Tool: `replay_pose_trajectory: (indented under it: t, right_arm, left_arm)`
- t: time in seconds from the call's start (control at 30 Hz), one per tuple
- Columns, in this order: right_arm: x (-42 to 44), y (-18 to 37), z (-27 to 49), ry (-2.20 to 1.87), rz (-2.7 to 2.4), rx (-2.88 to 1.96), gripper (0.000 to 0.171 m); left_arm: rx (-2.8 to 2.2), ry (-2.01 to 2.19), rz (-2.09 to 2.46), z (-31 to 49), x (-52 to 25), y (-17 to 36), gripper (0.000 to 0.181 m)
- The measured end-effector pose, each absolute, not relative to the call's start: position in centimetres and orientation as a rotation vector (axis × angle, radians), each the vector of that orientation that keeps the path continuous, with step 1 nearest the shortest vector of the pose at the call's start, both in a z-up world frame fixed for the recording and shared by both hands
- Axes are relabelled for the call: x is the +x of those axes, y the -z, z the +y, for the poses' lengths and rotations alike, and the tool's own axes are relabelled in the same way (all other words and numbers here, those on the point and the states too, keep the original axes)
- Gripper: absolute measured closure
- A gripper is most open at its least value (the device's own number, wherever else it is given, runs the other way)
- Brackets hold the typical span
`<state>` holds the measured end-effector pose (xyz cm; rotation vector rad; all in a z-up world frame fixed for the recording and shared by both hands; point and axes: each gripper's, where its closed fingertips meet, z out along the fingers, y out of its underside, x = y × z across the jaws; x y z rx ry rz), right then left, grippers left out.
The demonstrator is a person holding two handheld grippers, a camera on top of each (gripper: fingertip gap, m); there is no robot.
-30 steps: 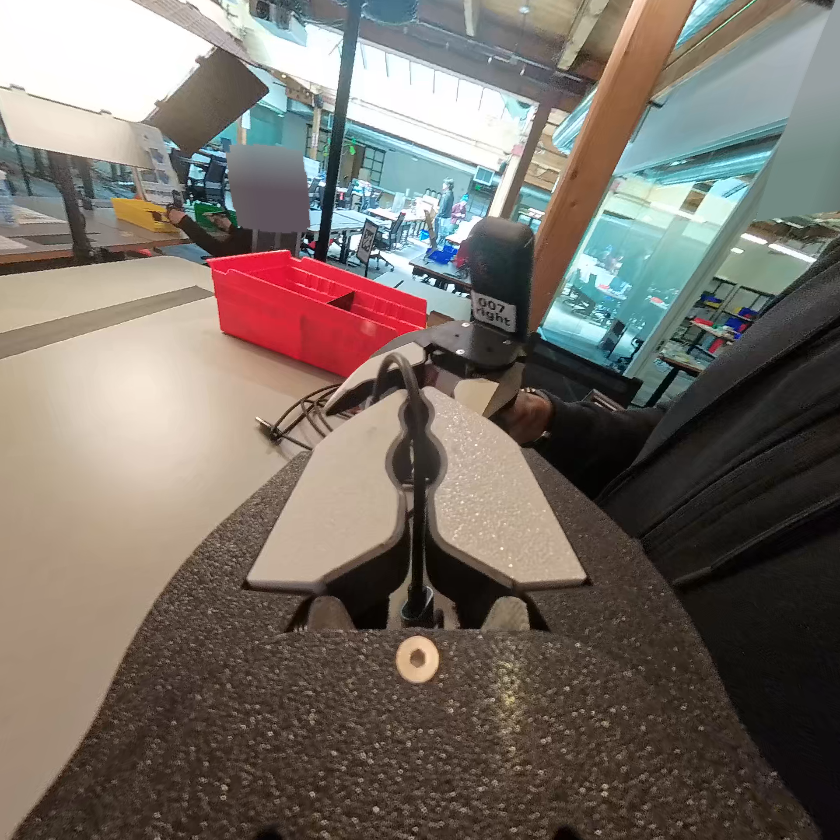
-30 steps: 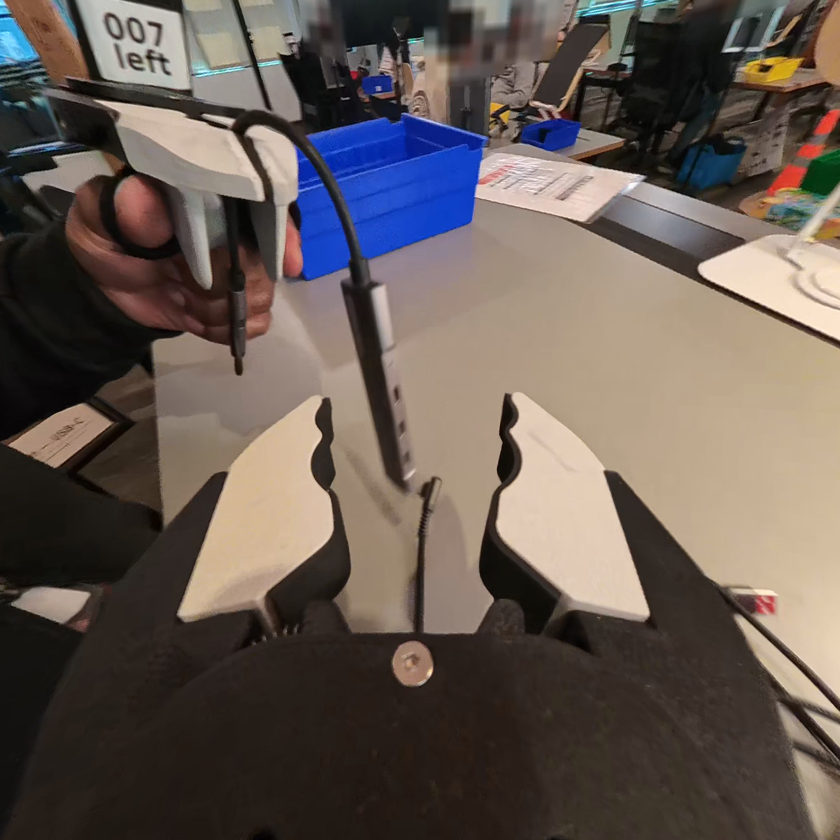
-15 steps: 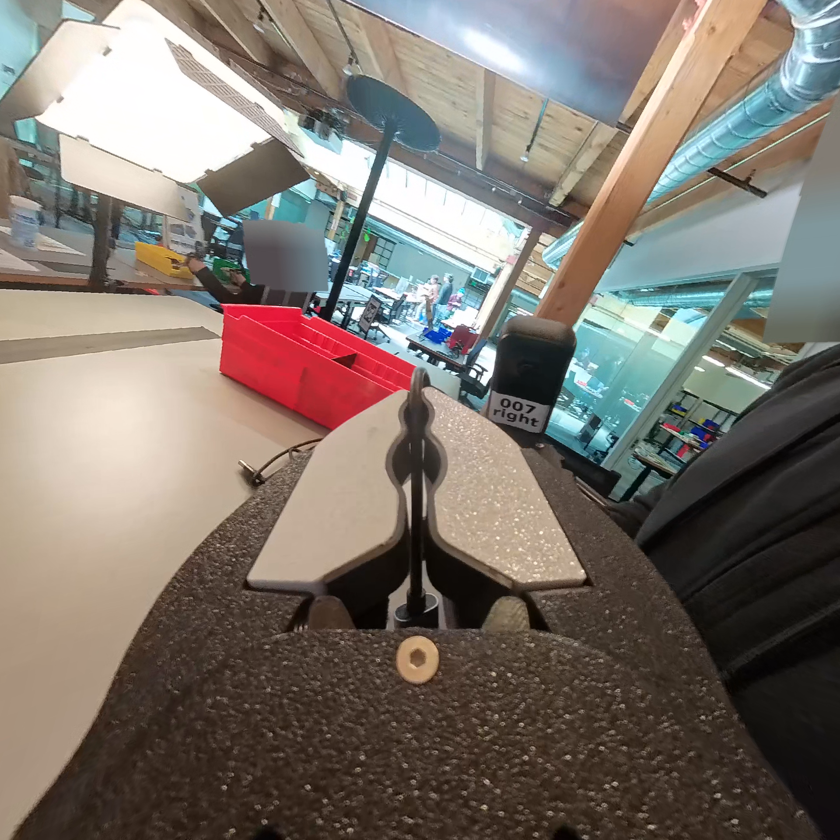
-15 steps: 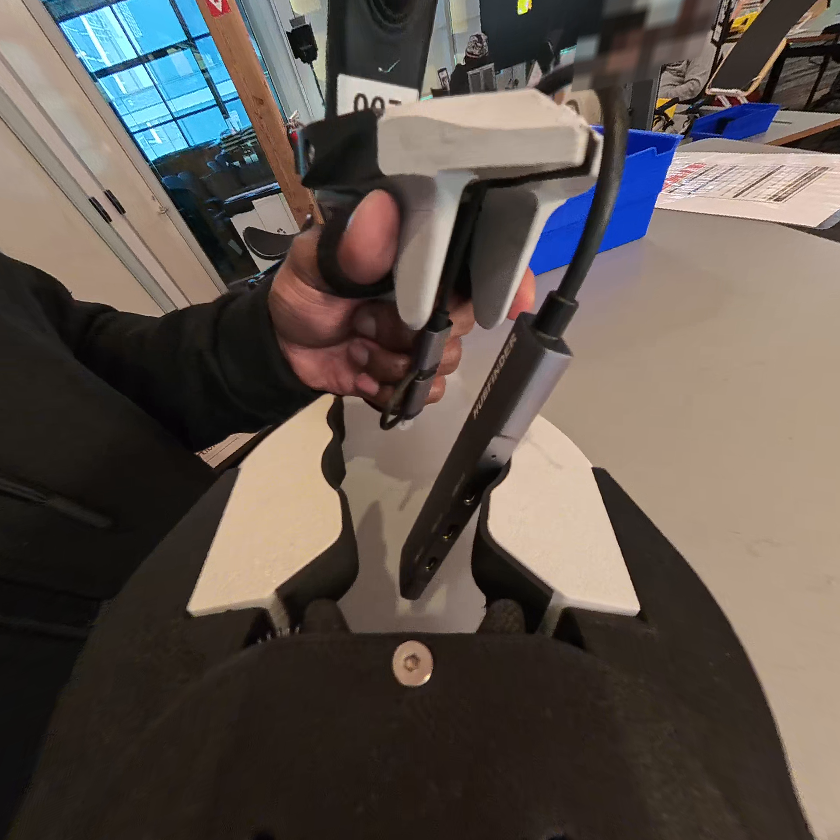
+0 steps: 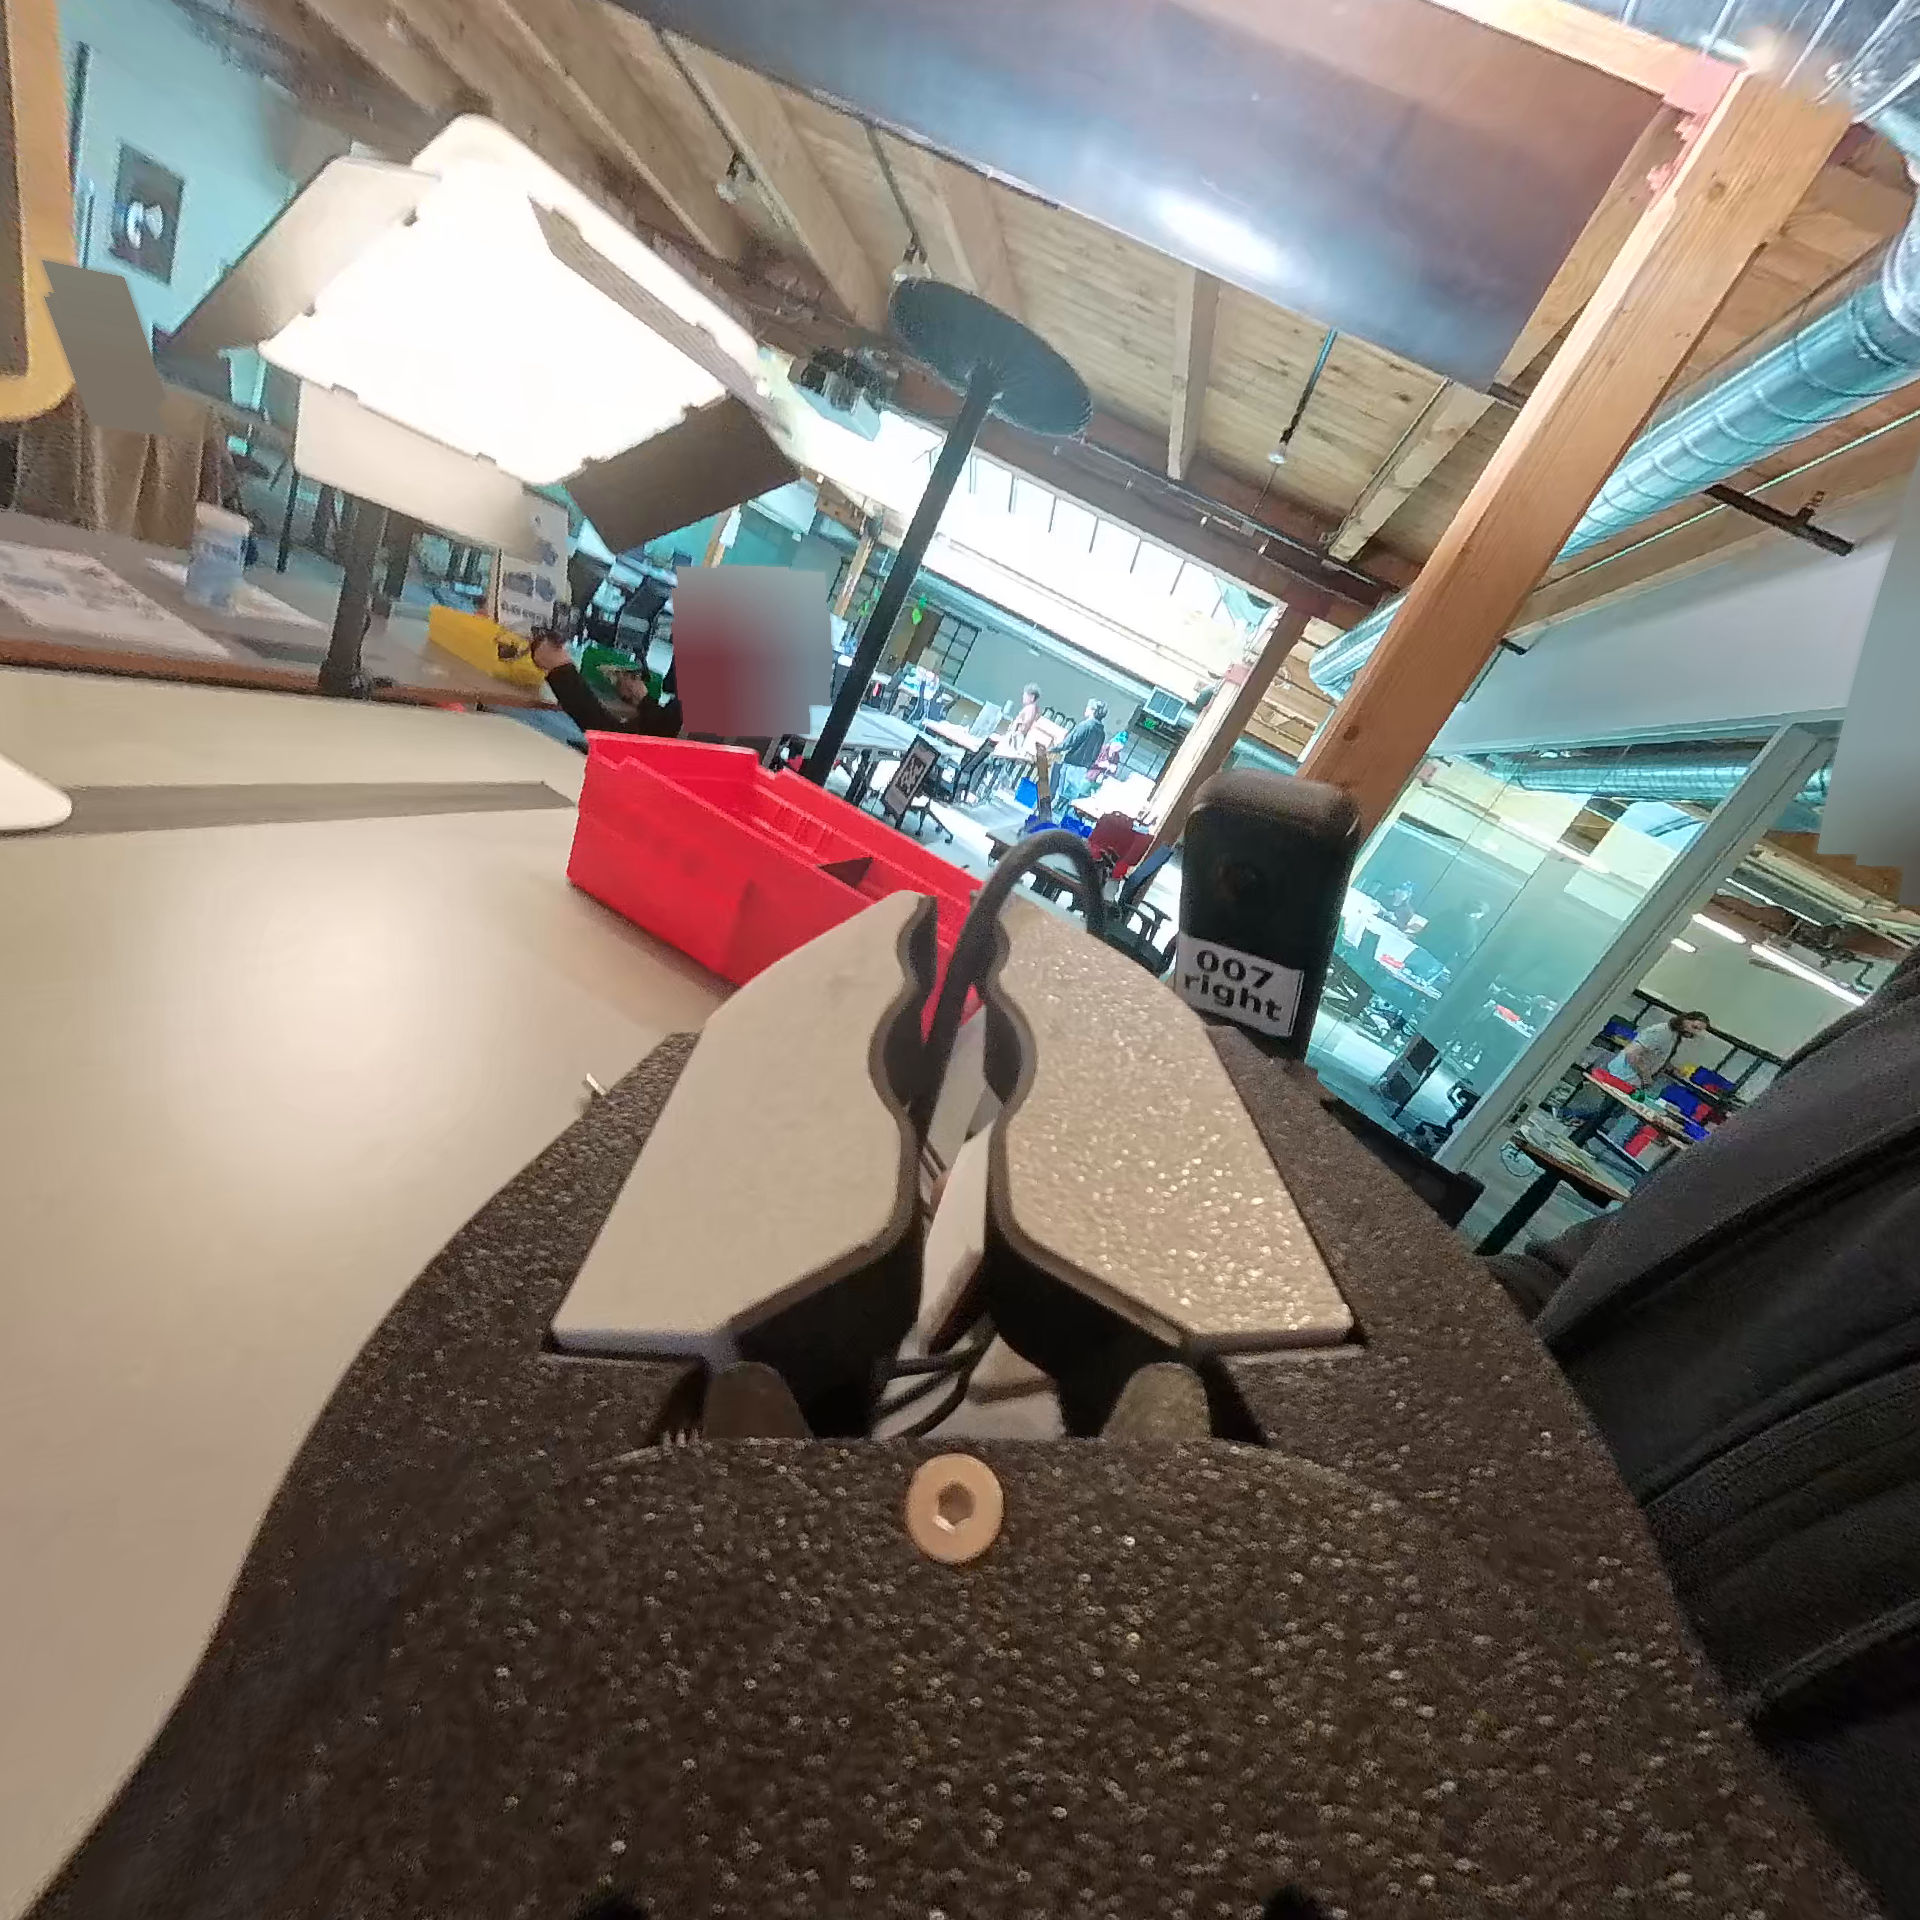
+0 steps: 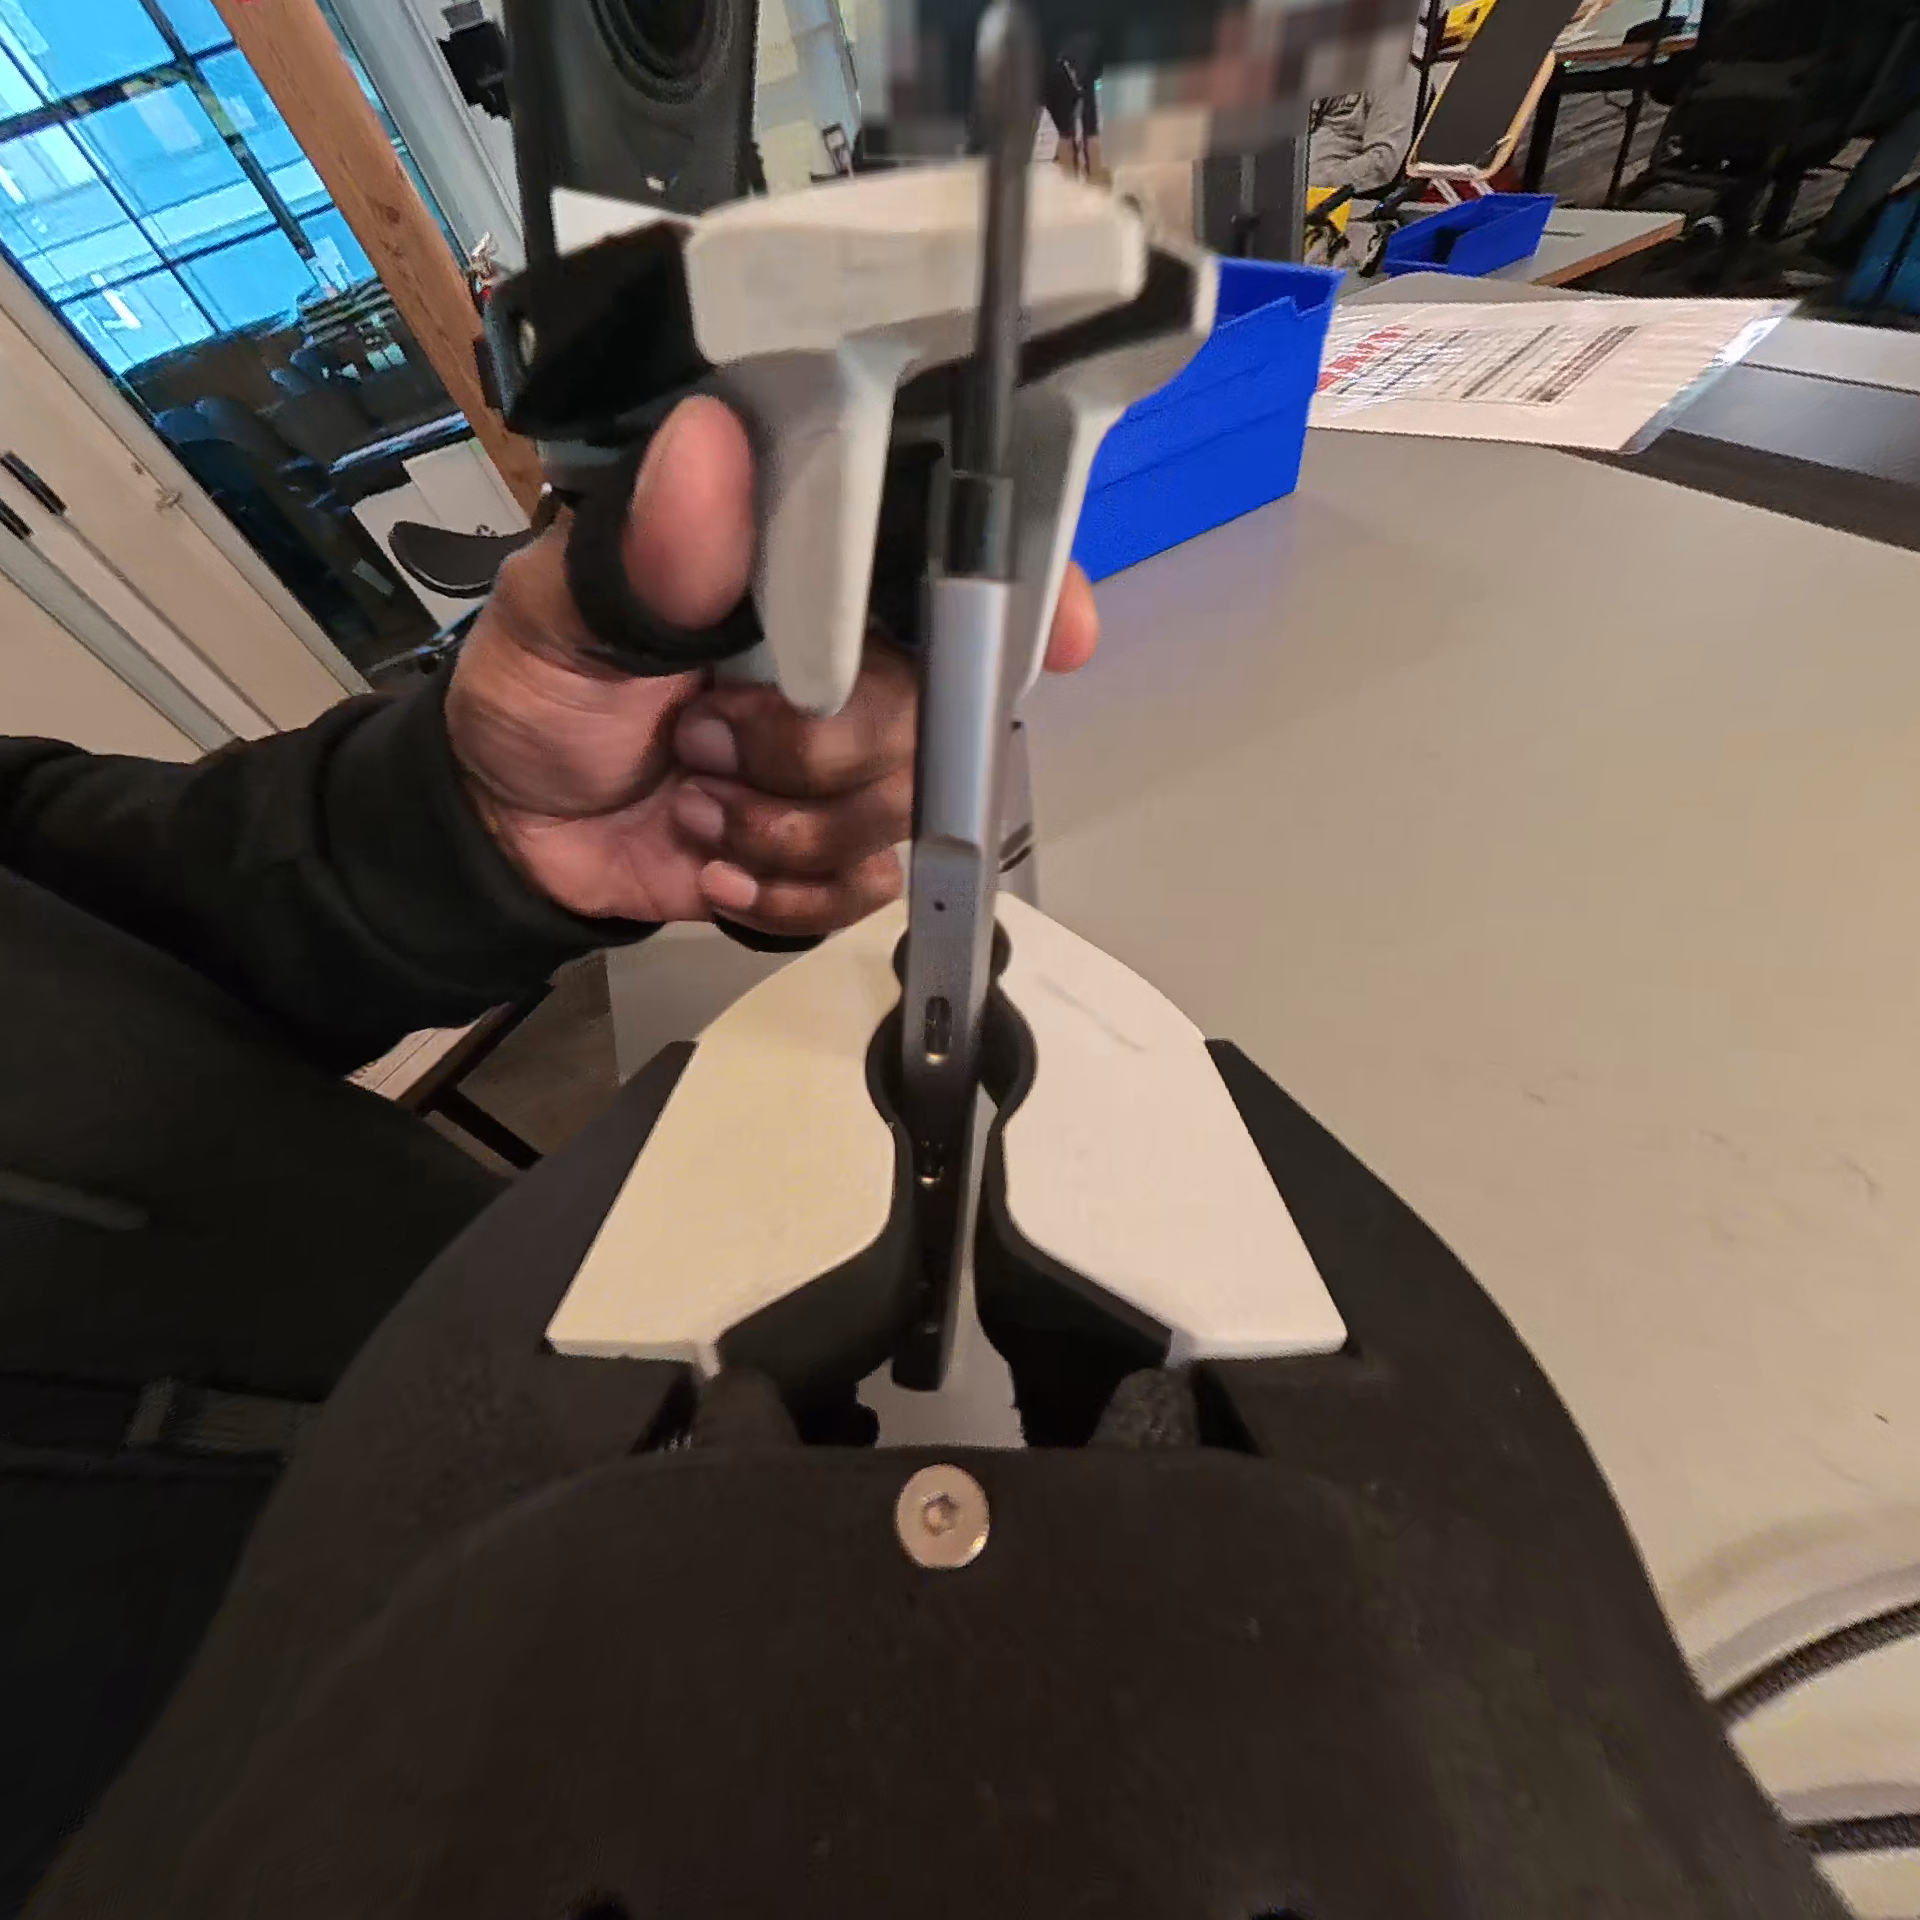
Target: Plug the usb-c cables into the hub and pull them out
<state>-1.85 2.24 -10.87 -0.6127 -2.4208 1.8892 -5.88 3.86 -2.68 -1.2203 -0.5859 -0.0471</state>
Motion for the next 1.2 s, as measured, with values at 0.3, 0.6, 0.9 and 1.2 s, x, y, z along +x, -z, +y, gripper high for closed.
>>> replay_pose_trajectory:
  t: [0.3, 0.6, 0.9, 1.2]
  right_arm:
    - [-2.6, 11.3, 5.2, -1.860, -2.443, -0.661, 0.165]
    - [0.5, 11.9, 3.2, -2.029, -2.621, -0.646, 0.150]
    - [-0.1, 13.0, 2.8, -1.924, -2.599, -0.652, 0.158]
    - [-1.9, 12.6, 5.1, -1.908, -2.509, -0.672, 0.164]
  left_arm:
    - [-1.217, 0.187, -0.613, 3.3, -5.5, 4.2, 0.176]
    - [-1.172, 0.093, -0.645, 4.5, -6.2, 4.2, 0.177]
    - [-1.160, -0.048, -0.652, 5.7, -6.0, 3.7, 0.177]
    - [-1.163, 0.042, -0.664, 5.6, -6.2, 3.5, 0.165]
